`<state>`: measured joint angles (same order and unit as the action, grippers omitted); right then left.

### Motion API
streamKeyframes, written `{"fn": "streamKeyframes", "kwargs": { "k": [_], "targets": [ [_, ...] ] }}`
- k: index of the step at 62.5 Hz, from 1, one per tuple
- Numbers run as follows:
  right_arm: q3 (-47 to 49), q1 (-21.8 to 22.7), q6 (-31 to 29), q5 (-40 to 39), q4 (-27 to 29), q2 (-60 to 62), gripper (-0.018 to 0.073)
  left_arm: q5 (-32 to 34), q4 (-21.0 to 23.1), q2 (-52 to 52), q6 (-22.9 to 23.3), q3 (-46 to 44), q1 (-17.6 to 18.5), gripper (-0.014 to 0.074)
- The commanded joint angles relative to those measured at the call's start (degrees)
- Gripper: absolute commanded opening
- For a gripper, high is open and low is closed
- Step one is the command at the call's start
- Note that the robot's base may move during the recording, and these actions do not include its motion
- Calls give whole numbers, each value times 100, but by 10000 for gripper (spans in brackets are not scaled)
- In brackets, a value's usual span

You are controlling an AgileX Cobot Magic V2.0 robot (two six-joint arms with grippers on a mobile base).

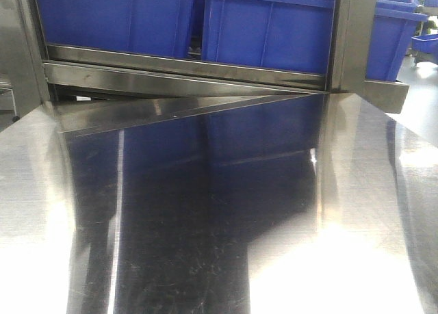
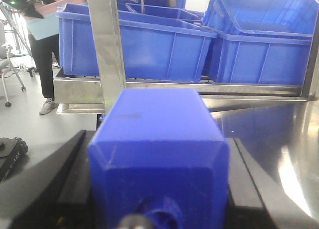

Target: Pick and sort blue part to right shelf

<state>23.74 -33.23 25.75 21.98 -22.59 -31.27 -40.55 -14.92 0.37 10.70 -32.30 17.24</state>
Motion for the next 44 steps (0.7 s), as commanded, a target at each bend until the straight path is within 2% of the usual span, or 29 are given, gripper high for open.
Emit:
{"fn": "streamKeyframes", "kwargs": {
  "k": [1, 13, 25, 44],
  "targets": [
    [38, 17, -63, -429, -175, 684, 185, 565, -51, 34, 0, -141, 40, 270],
    [30, 17, -65, -391, -308, 1905, 185, 565, -51, 34, 0, -141, 40, 270],
    [83, 17, -65, -415, -735, 2849, 185, 565, -51, 34, 0, -141, 40, 270],
    [240, 17, -65, -420, -982, 3262, 185, 565, -51, 34, 0, -141, 40, 270]
  ]
}}
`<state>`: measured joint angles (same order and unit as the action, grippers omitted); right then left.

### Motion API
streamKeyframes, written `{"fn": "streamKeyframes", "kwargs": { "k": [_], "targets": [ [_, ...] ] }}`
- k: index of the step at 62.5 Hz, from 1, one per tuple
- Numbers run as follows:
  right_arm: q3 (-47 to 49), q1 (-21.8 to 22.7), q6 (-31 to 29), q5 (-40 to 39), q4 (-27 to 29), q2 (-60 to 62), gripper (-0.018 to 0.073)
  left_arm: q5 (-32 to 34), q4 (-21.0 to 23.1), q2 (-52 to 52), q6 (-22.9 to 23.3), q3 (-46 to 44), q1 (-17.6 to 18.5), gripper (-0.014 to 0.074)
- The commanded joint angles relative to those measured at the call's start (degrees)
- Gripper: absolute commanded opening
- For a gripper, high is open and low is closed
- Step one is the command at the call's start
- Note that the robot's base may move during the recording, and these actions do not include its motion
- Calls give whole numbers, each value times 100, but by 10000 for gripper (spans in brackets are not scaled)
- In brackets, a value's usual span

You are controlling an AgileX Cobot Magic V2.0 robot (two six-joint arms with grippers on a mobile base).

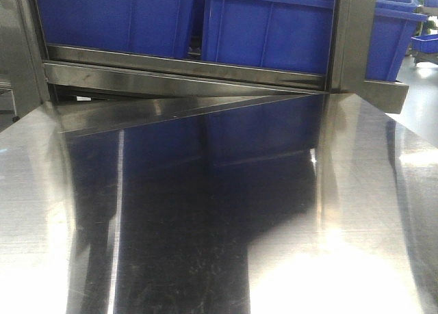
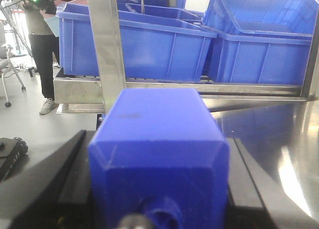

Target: Pick and sort blue part to right shelf

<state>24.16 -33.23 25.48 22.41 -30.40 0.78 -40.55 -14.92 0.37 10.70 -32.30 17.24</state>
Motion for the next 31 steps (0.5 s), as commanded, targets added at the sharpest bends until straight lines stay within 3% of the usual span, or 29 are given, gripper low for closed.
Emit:
{"fn": "streamKeyframes", "kwargs": {
  "k": [1, 31],
  "targets": [
    [199, 17, -38, -449, -201, 57, 185, 565, -51, 34, 0, -141, 40, 270],
    [199, 17, -38, -391, -201, 57, 185, 565, -51, 34, 0, -141, 40, 270]
  ]
}}
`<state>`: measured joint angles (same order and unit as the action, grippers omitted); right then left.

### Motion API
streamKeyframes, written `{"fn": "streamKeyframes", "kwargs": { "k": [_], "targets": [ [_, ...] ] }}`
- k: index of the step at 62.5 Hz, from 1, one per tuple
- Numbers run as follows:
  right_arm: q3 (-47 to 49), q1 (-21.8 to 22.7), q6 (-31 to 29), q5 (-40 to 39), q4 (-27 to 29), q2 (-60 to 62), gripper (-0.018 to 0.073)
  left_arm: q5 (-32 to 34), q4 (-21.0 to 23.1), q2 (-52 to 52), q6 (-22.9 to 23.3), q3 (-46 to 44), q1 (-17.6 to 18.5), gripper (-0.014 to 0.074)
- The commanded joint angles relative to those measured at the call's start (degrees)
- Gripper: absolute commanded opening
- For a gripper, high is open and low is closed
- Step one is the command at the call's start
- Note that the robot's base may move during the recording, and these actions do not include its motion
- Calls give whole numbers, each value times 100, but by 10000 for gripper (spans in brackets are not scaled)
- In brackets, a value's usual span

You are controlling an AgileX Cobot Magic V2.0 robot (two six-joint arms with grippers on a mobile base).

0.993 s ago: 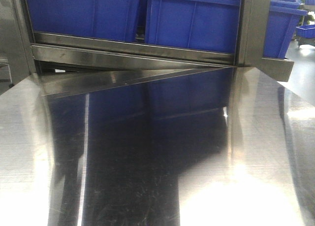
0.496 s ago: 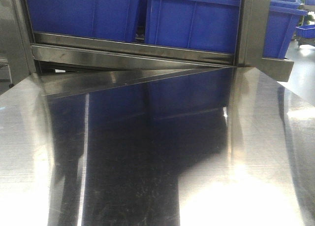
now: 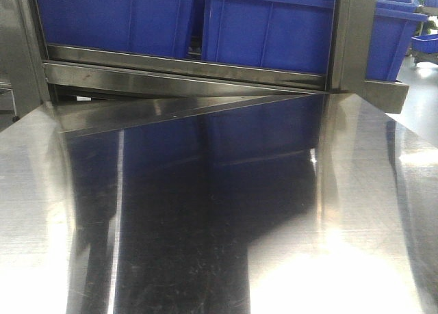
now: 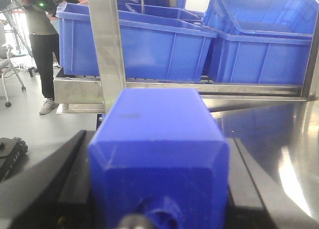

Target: Pick and sort blue part to right shelf

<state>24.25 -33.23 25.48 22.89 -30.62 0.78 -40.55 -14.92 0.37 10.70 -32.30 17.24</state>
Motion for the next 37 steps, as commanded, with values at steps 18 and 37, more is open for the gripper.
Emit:
{"fn": "streamKeyframes", "kwargs": {
  "k": [18, 37],
  "targets": [
    [189, 17, -38, -439, -179, 57, 185, 565, -51, 34, 0, -141, 40, 270],
    [189, 17, -38, -434, -179, 57, 185, 565, -51, 34, 0, -141, 40, 270]
  ]
}}
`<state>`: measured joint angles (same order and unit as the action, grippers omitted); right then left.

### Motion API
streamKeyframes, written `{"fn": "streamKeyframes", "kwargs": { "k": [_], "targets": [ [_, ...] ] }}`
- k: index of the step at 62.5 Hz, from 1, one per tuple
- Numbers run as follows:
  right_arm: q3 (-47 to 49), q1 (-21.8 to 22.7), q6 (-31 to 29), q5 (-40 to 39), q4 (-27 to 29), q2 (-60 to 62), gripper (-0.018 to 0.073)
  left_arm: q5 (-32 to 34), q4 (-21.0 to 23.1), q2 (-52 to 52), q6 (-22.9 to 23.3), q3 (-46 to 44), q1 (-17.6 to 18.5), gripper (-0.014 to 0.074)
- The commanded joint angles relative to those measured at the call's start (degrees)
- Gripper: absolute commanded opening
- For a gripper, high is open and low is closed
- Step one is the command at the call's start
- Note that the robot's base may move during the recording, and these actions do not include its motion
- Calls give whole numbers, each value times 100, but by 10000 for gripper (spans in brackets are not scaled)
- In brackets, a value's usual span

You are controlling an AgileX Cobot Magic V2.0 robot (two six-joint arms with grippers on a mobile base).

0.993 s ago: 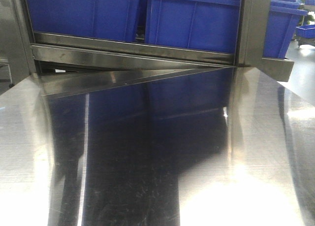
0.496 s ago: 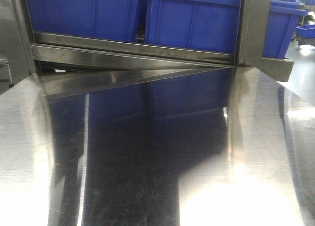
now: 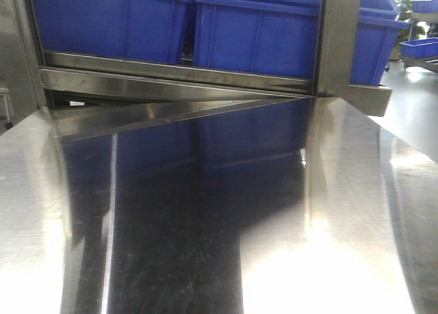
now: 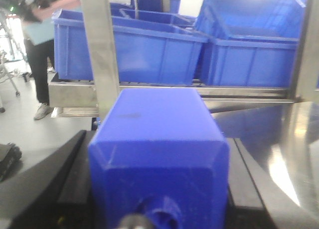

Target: Pick and sort blue part to right shelf

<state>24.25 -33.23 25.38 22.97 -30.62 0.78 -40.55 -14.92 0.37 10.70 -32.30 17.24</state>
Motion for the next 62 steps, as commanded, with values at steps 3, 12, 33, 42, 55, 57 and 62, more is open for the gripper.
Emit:
{"fn": "streamKeyframes", "kwargs": {
  "k": [3, 12, 33, 42, 55, 57, 62],
  "targets": [
    [189, 17, -28, -442, -179, 57, 185, 565, -51, 34, 0, -141, 40, 270],
    [189, 17, -28, -442, -179, 57, 185, 565, -51, 44, 0, -141, 40, 270],
    [189, 17, -28, -442, -179, 57, 185, 554, -51, 33, 0, -141, 40, 270],
    [189, 17, -28, -442, -179, 57, 185, 554, -51, 33, 0, -141, 40, 270],
    [189, 17, -28, -442, -179, 57, 185, 547, -51, 33, 0, -141, 40, 270],
    [189, 17, -28, -442, -179, 57, 185, 547, -51, 33, 0, -141, 40, 270],
    [189, 17, -28, -442, -179, 57, 185, 547, -51, 33, 0, -141, 40, 270]
  ]
}}
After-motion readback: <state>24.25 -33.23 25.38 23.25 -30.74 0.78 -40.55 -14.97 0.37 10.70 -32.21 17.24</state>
